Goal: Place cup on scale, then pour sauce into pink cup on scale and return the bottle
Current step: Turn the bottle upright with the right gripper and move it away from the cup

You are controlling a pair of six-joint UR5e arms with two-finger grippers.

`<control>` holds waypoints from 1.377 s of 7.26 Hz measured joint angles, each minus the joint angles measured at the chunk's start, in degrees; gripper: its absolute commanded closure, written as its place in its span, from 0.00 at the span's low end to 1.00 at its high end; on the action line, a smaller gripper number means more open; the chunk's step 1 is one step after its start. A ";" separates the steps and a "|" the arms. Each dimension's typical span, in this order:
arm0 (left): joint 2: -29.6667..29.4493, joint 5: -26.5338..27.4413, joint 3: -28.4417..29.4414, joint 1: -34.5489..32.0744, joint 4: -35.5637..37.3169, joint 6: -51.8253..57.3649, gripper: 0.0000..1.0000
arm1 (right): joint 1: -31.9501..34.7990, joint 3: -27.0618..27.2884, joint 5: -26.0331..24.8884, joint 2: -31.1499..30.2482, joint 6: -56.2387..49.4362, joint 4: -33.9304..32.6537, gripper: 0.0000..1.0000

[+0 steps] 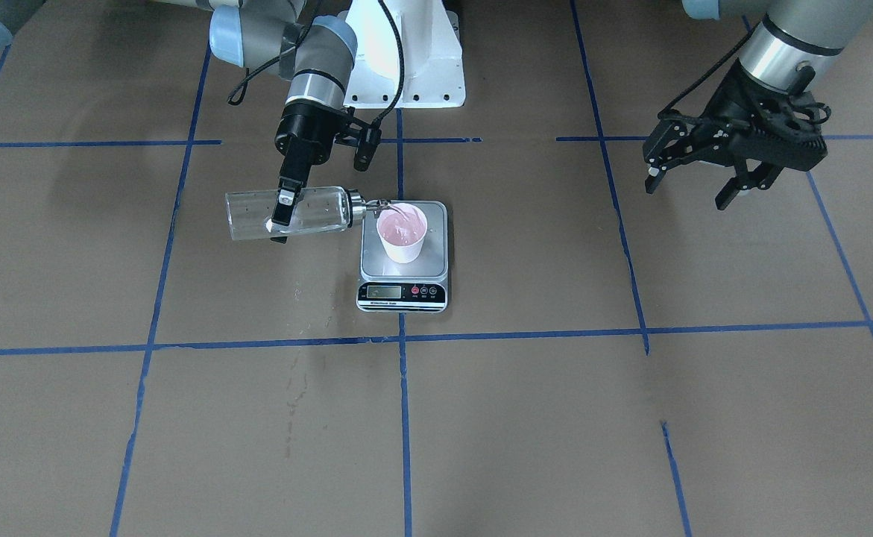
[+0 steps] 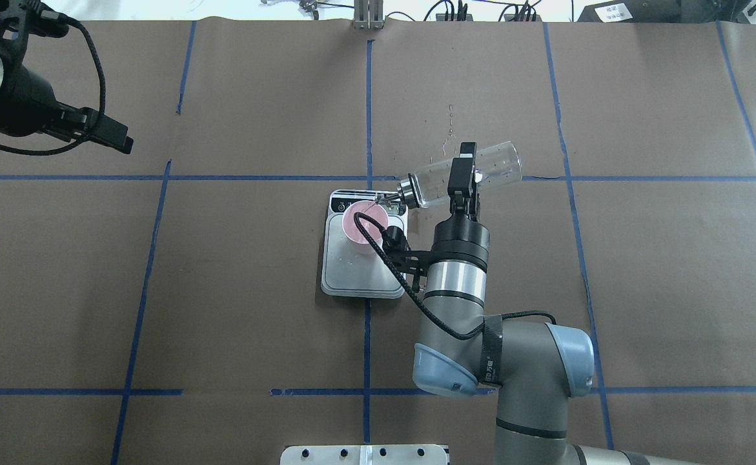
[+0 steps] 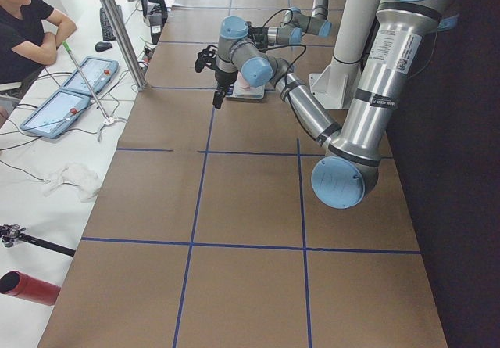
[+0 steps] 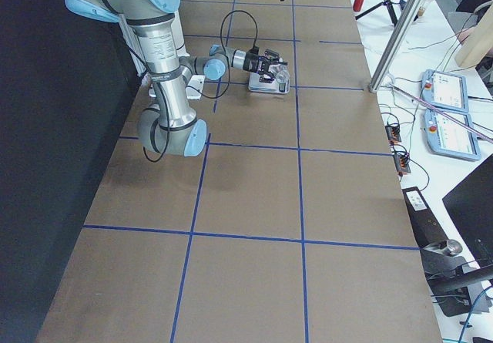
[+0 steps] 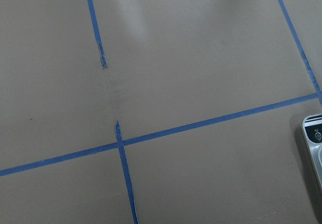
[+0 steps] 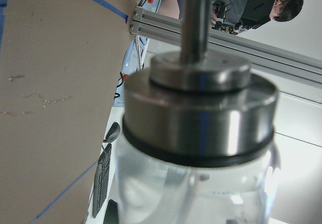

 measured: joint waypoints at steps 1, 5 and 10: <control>0.01 0.00 -0.08 0.00 0.00 0.00 0.00 | -0.09 -0.10 0.03 -0.38 2.02 1.17 1.00; 0.03 0.00 -0.07 0.00 0.01 0.00 0.00 | -0.42 -0.17 3.72 -0.66 23.99 2.07 1.00; 0.01 0.00 0.01 0.02 0.04 -0.03 0.00 | -0.12 0.84 15.86 -3.37 55.73 16.35 1.00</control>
